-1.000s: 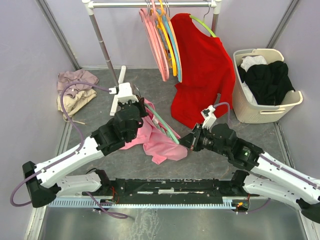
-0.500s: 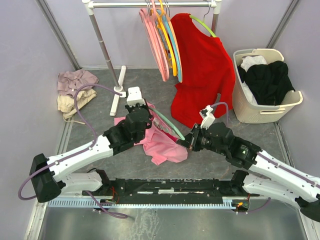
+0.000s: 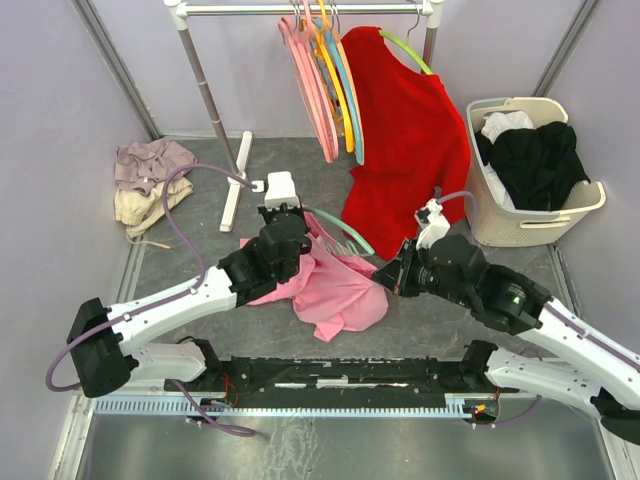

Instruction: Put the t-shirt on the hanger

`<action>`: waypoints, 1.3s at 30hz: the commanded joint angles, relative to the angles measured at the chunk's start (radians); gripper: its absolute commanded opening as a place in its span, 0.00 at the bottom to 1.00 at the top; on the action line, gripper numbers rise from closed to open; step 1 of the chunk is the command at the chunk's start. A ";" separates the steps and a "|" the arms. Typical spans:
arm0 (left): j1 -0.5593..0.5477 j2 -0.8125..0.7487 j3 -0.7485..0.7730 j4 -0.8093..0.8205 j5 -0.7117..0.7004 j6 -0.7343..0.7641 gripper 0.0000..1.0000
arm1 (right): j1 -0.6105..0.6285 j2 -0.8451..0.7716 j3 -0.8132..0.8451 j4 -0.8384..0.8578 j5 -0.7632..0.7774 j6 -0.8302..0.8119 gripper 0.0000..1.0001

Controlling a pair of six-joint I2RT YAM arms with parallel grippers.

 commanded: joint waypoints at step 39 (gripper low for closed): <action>-0.068 -0.020 -0.008 0.130 -0.216 0.345 0.03 | 0.005 0.093 0.150 -0.063 -0.053 -0.138 0.01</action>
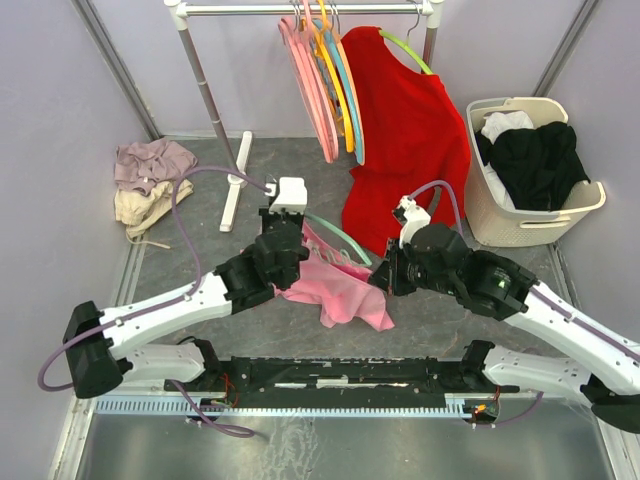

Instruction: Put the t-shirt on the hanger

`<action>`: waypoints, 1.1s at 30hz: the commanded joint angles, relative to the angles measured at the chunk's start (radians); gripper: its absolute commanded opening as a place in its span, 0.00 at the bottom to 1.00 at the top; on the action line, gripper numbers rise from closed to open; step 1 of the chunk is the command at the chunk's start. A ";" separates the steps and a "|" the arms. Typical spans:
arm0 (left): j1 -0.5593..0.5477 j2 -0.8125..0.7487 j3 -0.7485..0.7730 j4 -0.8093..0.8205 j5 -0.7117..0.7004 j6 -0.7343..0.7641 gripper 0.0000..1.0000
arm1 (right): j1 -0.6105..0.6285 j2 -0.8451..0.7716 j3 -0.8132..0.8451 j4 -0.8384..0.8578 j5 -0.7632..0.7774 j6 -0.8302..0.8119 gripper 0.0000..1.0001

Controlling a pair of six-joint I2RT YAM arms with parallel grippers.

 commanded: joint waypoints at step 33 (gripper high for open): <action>-0.017 0.162 0.058 0.165 -0.035 -0.059 0.03 | 0.005 -0.116 -0.262 0.199 -0.046 0.156 0.01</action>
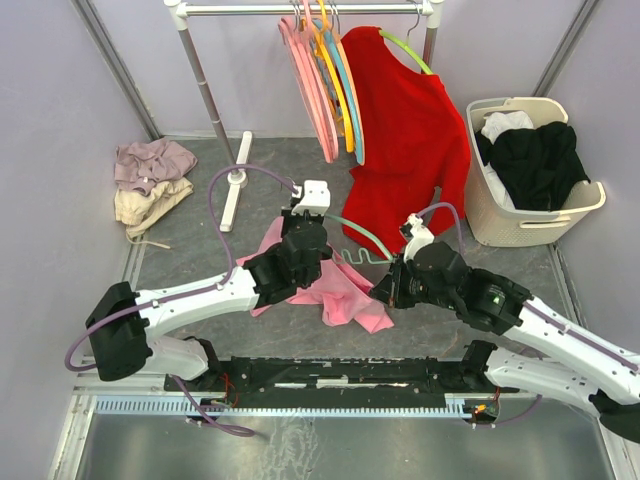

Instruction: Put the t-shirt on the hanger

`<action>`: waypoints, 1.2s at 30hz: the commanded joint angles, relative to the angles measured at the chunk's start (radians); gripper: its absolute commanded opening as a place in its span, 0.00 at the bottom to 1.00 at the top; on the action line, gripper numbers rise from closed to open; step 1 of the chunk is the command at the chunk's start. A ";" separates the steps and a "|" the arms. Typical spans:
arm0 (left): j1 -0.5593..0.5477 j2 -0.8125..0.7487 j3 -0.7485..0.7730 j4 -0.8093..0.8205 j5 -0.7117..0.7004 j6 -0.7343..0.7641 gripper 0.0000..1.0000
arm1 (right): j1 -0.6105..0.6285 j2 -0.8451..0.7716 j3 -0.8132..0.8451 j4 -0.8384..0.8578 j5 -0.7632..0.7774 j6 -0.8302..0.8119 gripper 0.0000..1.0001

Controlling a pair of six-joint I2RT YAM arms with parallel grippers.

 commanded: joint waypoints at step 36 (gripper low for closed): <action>-0.006 0.058 -0.067 0.101 -0.020 -0.019 0.03 | 0.005 -0.062 0.278 -0.344 0.358 -0.099 0.01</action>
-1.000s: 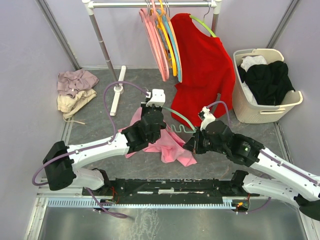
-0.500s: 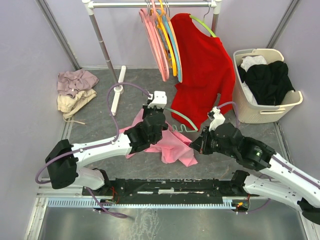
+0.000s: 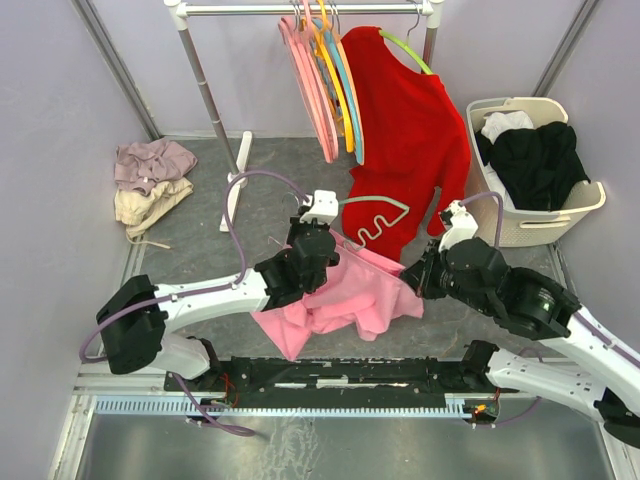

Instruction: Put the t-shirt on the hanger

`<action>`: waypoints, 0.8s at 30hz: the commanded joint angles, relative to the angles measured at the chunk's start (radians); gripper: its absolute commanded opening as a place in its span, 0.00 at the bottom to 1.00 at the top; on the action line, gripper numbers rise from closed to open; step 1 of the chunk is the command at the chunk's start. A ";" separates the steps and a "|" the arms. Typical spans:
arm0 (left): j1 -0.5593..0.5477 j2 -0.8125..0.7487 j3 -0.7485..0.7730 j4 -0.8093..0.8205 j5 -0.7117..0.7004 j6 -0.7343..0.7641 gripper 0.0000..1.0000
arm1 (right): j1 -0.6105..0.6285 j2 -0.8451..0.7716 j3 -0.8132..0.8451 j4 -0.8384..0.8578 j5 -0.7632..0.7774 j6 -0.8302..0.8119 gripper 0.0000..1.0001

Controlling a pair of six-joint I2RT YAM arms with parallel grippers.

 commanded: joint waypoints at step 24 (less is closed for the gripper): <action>-0.081 -0.299 0.412 -0.183 0.159 0.209 0.03 | 0.005 0.325 0.844 -0.157 0.206 -0.425 0.02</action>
